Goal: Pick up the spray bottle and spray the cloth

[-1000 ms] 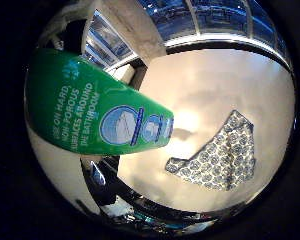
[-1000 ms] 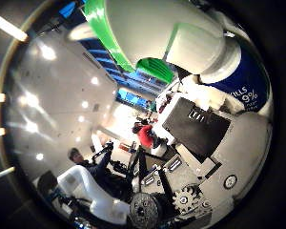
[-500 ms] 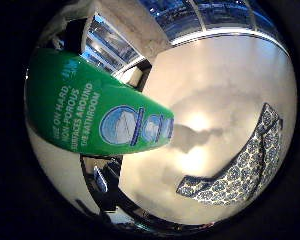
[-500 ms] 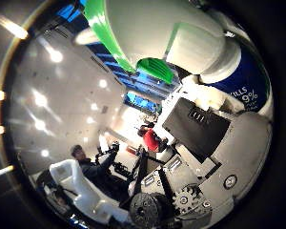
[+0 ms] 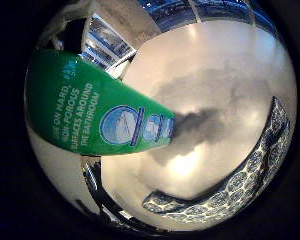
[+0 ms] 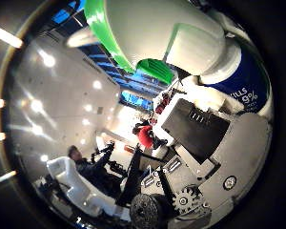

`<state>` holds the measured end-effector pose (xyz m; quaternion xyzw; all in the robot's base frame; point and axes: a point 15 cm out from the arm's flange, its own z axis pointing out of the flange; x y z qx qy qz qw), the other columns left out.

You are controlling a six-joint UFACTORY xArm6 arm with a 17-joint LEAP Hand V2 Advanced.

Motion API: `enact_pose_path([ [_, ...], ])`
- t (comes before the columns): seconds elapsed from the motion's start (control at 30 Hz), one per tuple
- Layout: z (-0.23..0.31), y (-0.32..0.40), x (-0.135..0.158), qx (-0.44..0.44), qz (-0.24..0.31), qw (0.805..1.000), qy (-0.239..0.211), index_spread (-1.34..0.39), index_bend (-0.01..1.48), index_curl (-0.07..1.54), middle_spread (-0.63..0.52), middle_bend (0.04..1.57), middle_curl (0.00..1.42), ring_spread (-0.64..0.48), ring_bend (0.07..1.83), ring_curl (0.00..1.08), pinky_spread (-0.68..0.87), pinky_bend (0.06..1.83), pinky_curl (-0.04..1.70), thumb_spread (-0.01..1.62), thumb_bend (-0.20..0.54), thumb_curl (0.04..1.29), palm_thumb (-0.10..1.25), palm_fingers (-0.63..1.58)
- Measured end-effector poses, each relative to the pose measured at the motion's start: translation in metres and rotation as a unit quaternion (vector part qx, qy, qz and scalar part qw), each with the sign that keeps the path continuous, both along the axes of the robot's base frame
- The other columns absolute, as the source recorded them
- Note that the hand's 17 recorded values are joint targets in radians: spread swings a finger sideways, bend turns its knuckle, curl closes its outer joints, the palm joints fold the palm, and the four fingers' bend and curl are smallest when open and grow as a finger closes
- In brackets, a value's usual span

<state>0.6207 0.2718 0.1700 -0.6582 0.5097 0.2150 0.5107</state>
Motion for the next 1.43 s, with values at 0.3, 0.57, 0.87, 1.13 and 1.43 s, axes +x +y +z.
enact_pose_path([
  [0.3,-0.013,-0.004,-0.012,-0.028,0.033,0.999,0.001,-0.36,0.38,0.63,-0.14,0.93,0.49,-0.20,1.28,0.47,-0.46,1.09,0.83,0.77,-0.034,0.73,0.80,0.77],
  [0.57,-0.023,0.002,-0.052,-0.077,0.150,0.985,0.040,-0.42,0.14,0.39,0.01,0.33,0.30,0.07,0.56,0.21,0.31,0.57,0.55,0.99,-0.050,0.44,0.54,-0.14],
  [0.87,-0.004,-0.041,-0.034,-0.087,0.127,0.988,0.027,-0.40,0.13,0.26,0.04,0.19,0.29,0.12,0.41,0.20,0.41,0.49,0.42,0.96,-0.031,0.34,0.49,-0.05],
  [1.13,0.014,-0.110,-0.025,-0.099,0.096,0.990,0.020,-0.39,0.14,0.23,0.04,0.18,0.29,0.11,0.39,0.22,0.40,0.49,0.37,0.95,-0.029,0.31,0.49,-0.03],
  [1.43,0.041,-0.193,-0.048,-0.140,0.067,0.988,0.013,-0.38,0.16,0.25,0.03,0.19,0.30,0.09,0.37,0.24,0.40,0.49,0.34,0.96,-0.028,0.30,0.51,0.01],
])
